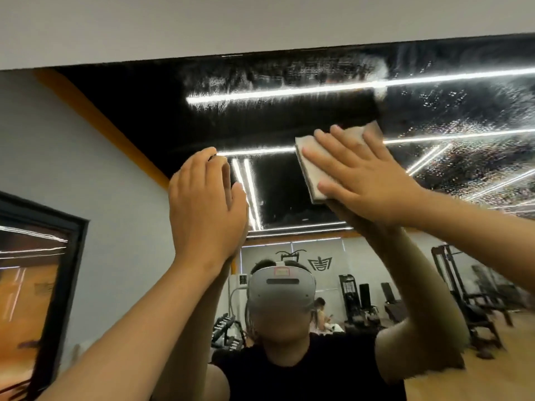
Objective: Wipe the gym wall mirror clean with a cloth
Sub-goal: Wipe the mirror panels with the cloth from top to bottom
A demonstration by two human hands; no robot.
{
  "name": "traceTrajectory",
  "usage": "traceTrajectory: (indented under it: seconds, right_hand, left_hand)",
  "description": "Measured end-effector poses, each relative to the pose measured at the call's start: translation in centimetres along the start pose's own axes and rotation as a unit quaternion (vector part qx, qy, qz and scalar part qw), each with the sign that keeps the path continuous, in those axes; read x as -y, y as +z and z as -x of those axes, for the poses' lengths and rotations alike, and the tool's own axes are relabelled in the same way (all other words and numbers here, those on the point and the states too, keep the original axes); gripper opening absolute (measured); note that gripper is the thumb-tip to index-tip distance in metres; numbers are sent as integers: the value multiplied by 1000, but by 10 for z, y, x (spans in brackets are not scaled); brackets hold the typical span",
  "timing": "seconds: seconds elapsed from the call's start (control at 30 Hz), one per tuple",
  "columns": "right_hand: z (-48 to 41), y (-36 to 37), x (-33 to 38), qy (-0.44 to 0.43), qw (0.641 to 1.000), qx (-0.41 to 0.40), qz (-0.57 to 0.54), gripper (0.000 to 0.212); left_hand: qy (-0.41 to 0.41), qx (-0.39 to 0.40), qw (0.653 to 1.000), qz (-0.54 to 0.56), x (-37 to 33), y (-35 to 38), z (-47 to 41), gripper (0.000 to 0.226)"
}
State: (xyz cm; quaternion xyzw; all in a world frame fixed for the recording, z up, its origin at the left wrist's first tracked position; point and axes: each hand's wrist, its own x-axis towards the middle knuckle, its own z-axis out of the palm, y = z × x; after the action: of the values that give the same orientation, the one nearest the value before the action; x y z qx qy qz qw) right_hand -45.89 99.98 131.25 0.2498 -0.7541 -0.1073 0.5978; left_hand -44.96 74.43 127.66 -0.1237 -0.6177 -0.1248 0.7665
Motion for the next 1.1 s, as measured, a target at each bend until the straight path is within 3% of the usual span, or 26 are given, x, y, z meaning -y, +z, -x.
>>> traceTrajectory:
  seconds: [0.1, 0.23, 0.53, 1.1]
  right_hand:
    - [33, 12, -2, -65, 997, 14, 28, 59]
    - [22, 8, -22, -77, 997, 14, 24, 60]
    - [-73, -21, -71, 109, 994, -27, 3, 63]
    - [-142, -47, -115, 177, 983, -53, 0, 57]
  left_hand:
    - [-1, 6, 1000, 1, -1, -1, 0, 44]
    - [3, 14, 1000, -2, -2, 0, 0, 44]
    - [12, 10, 1000, -2, 1, 4, 0, 49]
    - [26, -4, 1000, -6, 3, 4, 0, 44]
